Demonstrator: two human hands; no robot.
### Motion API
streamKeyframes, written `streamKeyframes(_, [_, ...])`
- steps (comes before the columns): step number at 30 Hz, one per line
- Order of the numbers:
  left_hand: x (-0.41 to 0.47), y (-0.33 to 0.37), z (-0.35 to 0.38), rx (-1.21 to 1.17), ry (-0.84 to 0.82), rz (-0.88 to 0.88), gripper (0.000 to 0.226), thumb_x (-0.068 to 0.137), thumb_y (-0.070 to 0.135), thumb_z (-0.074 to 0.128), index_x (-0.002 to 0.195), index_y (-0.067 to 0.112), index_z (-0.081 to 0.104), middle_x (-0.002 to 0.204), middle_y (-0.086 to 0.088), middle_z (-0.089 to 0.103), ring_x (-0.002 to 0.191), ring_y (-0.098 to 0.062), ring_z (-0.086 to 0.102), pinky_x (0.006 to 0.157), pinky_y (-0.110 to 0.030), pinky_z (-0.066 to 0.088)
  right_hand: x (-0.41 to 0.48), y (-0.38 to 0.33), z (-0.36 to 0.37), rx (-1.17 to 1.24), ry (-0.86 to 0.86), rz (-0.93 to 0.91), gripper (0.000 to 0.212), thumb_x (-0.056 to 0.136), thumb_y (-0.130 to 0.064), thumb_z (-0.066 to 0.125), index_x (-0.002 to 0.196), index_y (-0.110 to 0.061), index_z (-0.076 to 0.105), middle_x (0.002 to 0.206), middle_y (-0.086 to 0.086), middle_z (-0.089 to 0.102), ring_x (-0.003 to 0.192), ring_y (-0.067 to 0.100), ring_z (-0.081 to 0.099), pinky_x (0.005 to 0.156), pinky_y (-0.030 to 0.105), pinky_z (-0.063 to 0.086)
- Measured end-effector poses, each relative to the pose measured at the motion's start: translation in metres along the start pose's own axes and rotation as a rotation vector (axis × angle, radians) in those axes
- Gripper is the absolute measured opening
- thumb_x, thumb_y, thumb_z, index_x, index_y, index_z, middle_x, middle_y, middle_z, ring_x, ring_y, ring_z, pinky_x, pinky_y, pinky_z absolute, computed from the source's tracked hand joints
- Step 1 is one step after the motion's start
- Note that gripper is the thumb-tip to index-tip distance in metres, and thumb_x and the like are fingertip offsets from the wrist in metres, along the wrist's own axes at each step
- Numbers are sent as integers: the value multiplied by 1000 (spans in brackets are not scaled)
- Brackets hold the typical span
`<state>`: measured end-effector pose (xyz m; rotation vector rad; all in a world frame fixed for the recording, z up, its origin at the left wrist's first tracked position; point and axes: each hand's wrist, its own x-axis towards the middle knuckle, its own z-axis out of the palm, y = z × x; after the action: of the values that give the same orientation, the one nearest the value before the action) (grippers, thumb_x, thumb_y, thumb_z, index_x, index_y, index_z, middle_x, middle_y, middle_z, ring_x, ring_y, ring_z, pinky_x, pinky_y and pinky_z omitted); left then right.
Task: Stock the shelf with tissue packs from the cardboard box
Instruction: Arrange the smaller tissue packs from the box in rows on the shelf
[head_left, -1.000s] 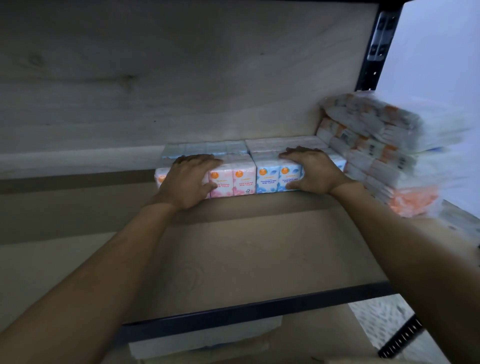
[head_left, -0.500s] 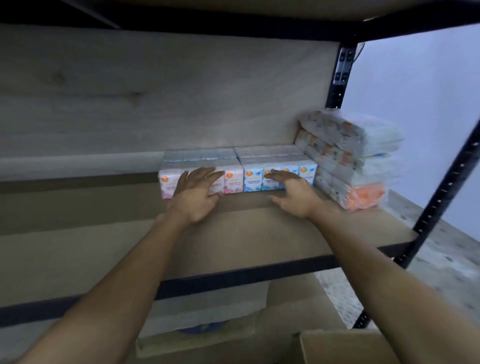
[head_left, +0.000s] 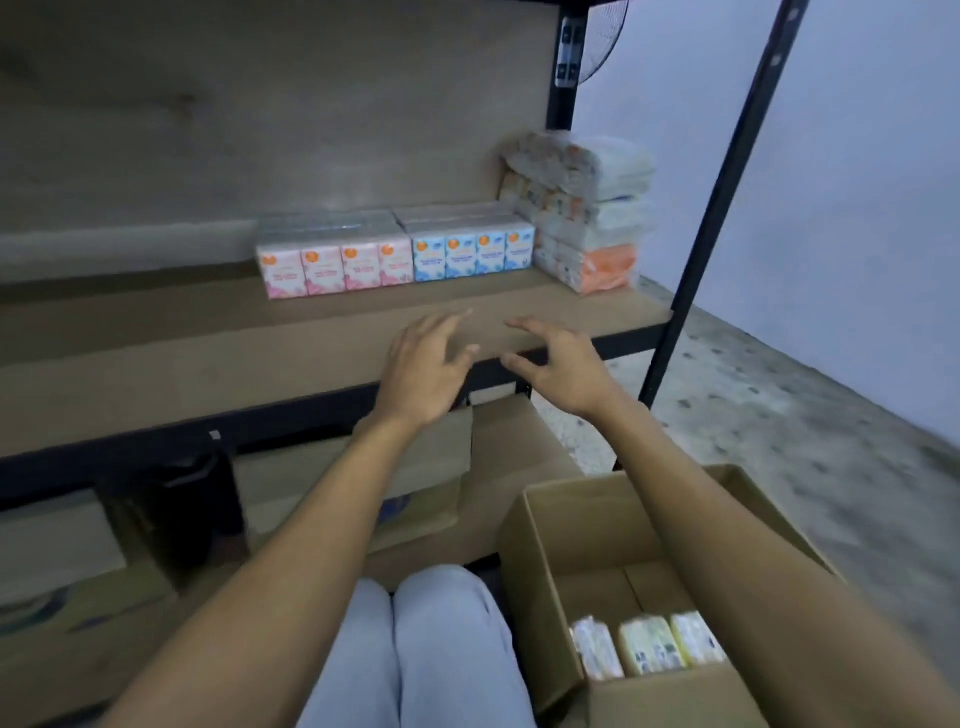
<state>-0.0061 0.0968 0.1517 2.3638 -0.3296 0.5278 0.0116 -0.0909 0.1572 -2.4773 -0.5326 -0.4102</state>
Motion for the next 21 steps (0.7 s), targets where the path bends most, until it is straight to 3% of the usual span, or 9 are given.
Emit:
streamKeyframes(5, [-50,32,57,-93,-84,95,44,95,30,51,139,25,46,144,3,45,138,-17,32,118,-41,17,-79,22,2,-1,46,62,45,90,-35,61,130,-17,55,135,0,56,127,14,47,106,25,32])
streamKeyframes(8, [-75,45,88,-123,-162,118,43,96,29,51,138,23,46,144,3,46,136,-15,34,116,-42,22,-119,46,8,-33,20,125,46,90,-40,57,131,-17,54,135,0,56,127,14,47,108,29,34])
streamKeyframes(12, [-107,51,132,-63,-337,90,46,98,36,46,142,26,40,148,4,41,138,-15,31,115,-34,15,-159,80,18,-54,-53,242,47,89,-32,60,133,-17,51,137,1,54,129,17,46,110,35,35])
streamKeyframes(21, [-141,29,215,34,-725,-86,53,99,43,38,148,26,28,156,-1,27,144,-21,20,118,-40,15,-213,149,66,-72,-301,526,53,90,-39,58,137,-15,48,144,7,47,134,20,41,111,31,30])
